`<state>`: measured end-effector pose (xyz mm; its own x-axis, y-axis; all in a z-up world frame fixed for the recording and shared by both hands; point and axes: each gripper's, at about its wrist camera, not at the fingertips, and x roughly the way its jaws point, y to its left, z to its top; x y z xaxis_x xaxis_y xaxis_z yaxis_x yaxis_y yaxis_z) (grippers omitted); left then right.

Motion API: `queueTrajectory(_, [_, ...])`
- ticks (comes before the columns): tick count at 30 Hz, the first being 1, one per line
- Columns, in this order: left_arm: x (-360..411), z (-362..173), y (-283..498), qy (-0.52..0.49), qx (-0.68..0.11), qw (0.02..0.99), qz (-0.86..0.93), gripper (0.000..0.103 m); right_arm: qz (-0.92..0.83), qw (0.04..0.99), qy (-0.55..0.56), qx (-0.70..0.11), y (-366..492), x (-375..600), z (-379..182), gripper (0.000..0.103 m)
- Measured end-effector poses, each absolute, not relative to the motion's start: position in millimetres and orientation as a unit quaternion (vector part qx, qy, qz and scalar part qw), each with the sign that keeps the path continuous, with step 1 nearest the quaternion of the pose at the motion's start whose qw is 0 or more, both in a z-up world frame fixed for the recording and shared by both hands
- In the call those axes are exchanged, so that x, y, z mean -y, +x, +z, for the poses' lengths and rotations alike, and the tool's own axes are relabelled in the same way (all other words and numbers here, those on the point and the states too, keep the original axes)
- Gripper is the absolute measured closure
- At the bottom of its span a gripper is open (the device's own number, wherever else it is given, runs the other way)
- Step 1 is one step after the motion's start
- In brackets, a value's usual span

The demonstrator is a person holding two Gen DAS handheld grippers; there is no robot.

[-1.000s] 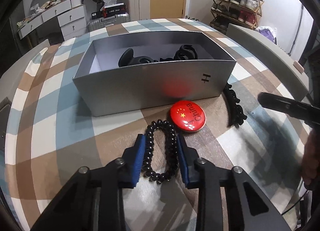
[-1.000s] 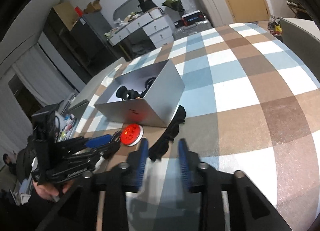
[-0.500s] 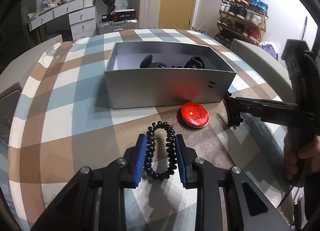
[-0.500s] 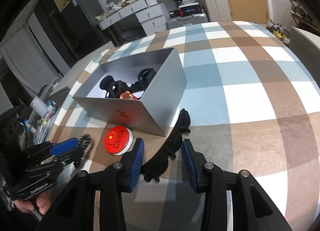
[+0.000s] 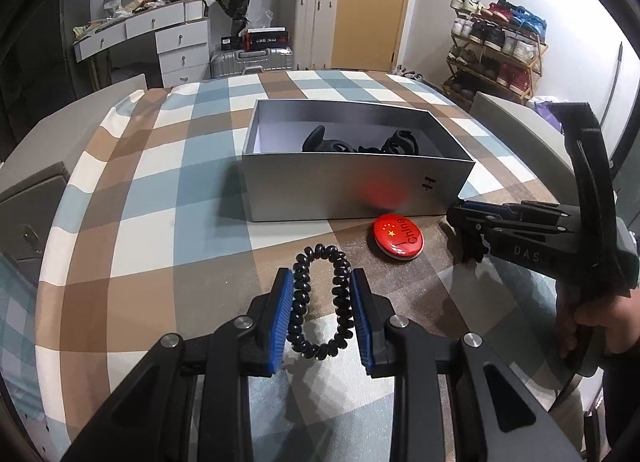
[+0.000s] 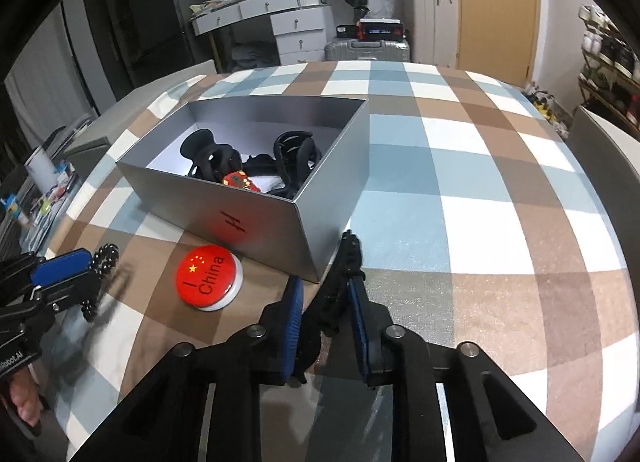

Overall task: Organize jewelry
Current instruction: 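Grasp the black bead bracelet with left tool while right holds clip, then carry bracelet and clip over the silver box and open both tools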

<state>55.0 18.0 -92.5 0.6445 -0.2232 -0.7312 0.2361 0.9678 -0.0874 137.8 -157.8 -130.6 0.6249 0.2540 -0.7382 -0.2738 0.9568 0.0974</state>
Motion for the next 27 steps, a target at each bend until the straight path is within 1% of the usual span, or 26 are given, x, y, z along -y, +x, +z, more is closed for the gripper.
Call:
queueTrajectory(5, [-22, -90, 54, 0.004, -0.399, 0.908, -0.126, 0.08, 0.142, 0.903, -0.013, -0.406, 137, 159, -130, 0.084])
queueTrajectory(9, [-25, -87, 52, -0.005, -0.393, 0.911, -0.124, 0.08, 0.146, 0.903, 0.027, -0.403, 134, 175, -130, 0.089])
queueTrajectory(14, [-25, -82, 47, -0.005, -0.385, 0.915, -0.126, 0.08, 0.153, 0.906, 0.043, -0.392, 121, 185, -124, 0.089])
queueTrajectory(21, [-29, -66, 45, -0.019, -0.36, 0.925, -0.122, 0.08, 0.187, 0.915, 0.109, -0.342, 92, 202, -98, 0.089])
queueTrajectory(27, [-30, -50, 57, -0.029, -0.34, 0.931, -0.127, 0.08, 0.224, 0.921, 0.121, -0.293, 82, 198, -63, 0.089])
